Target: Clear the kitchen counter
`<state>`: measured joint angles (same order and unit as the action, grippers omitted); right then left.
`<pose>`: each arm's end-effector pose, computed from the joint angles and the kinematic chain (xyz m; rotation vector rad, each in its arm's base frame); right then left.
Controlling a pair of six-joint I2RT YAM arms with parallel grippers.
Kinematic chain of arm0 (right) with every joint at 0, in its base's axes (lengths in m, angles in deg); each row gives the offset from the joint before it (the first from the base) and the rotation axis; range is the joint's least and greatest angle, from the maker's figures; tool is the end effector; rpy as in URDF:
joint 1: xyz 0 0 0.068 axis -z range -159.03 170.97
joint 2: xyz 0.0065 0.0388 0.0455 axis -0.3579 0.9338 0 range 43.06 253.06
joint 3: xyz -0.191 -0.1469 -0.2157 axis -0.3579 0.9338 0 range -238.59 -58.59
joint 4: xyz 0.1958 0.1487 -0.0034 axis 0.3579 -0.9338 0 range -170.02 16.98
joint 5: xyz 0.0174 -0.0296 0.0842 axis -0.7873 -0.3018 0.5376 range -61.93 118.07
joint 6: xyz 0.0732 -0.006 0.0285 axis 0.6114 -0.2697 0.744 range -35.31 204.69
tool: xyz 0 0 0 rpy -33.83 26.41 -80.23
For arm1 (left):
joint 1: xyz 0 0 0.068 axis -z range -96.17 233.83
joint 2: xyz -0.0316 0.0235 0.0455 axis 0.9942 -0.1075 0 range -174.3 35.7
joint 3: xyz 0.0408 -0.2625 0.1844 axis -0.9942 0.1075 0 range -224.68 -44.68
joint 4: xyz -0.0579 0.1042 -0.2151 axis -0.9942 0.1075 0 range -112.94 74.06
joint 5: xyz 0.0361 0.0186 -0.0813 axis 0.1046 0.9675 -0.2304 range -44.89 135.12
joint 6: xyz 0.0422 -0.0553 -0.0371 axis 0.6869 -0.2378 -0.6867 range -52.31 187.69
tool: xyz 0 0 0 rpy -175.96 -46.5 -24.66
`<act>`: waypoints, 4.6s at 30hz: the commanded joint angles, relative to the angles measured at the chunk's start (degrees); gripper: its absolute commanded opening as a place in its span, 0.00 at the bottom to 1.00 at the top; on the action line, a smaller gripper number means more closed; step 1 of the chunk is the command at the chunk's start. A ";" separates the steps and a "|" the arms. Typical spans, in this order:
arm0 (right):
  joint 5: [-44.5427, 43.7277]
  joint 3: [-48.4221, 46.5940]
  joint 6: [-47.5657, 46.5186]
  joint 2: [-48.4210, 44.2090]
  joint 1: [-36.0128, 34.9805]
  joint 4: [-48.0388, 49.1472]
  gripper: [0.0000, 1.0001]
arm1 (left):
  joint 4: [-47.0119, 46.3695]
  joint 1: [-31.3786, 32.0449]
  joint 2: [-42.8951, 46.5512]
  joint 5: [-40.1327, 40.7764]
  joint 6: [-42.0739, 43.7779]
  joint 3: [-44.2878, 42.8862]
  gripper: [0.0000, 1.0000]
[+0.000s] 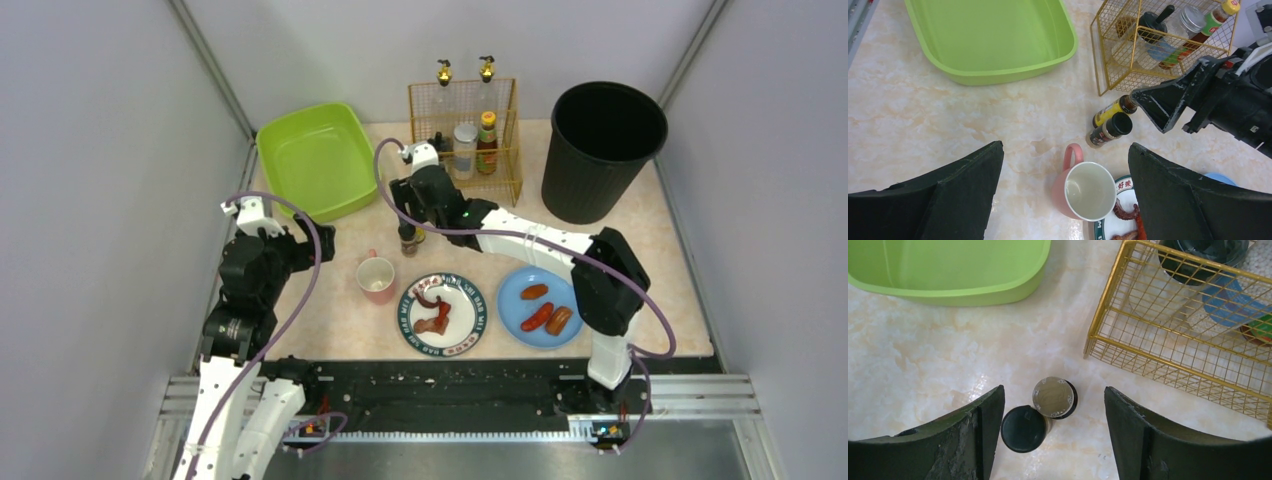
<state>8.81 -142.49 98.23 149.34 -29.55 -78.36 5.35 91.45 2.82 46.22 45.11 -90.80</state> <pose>0.3126 0.3444 0.3211 -0.4473 1.9947 0.3588 0.0991 -0.0119 0.3590 -0.2542 1.8304 -0.3519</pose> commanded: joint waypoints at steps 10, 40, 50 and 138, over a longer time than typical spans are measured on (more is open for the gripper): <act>-2.03 -5.19 0.85 5.39 -0.66 0.92 0.48 | -1.67 -0.23 0.46 -0.63 -0.26 -0.06 0.99; -8.79 -3.48 -9.99 -15.21 3.07 -3.05 0.00 | -1.75 -0.23 0.34 -0.83 -0.26 -0.05 0.99; -5.33 -9.78 -9.43 -13.05 12.85 -5.54 0.00 | -1.75 -0.23 0.11 -0.84 -0.26 -0.09 0.99; 6.28 0.99 0.46 -0.94 -2.16 -2.12 0.79 | -1.55 -0.32 0.29 -0.24 0.00 -0.14 0.99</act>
<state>15.91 -136.90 97.21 146.60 -30.91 -82.73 5.35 91.40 2.80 46.04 45.11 -90.78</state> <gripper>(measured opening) 0.781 0.991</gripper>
